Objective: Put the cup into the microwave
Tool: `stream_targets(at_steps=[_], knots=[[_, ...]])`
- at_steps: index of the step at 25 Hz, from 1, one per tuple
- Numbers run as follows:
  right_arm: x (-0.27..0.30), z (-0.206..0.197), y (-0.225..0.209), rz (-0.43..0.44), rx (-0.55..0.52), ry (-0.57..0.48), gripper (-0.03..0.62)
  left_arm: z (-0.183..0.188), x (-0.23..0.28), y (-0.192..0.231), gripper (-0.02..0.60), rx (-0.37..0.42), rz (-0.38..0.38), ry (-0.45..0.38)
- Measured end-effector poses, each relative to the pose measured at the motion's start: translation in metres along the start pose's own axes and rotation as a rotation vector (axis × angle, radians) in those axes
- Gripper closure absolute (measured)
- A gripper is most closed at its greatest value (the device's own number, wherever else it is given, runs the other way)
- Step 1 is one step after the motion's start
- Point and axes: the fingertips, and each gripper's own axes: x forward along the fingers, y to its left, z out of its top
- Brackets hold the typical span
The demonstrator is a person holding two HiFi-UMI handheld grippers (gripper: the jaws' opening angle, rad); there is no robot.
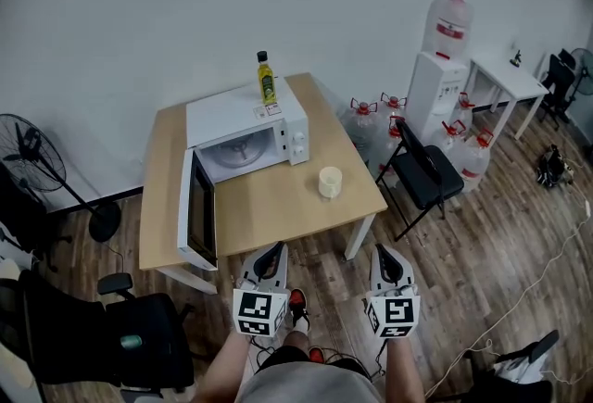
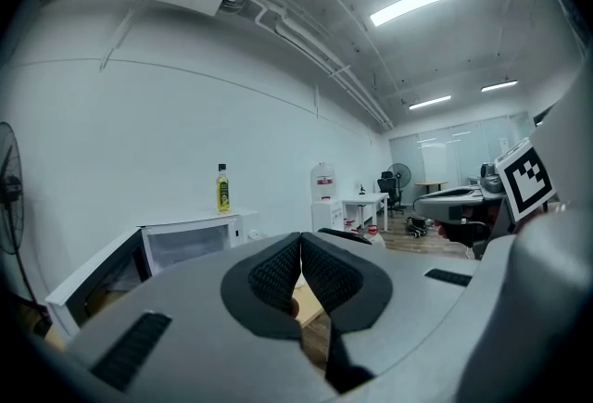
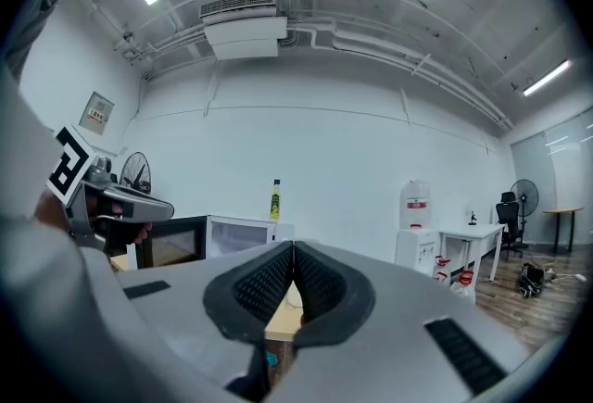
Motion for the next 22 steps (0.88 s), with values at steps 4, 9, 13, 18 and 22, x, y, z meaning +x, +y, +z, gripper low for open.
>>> stream_targets(at_steps=[4,9,13,18,22], knots=[[0.028,-0.01,-0.003,0.005,0.01,0.016,0.576,-0.004,0.024,0.015,0.558,-0.008,0.0,0.015],[0.075,-0.022,-0.003,0.025,0.007,0.05,0.576,-0.014,0.062,0.041,0.558,-0.026,0.007,0.056],[0.117,-0.034,-0.008,0.027,0.035,0.08,0.576,-0.025,0.098,0.059,0.558,-0.043,0.002,0.089],[0.166,-0.053,-0.011,0.041,0.051,0.125,0.576,-0.042,0.14,0.079,0.558,-0.06,-0.001,0.127],[0.201,-0.073,-0.012,0.049,0.061,0.159,0.576,-0.061,0.169,0.096,0.558,-0.076,-0.002,0.164]])
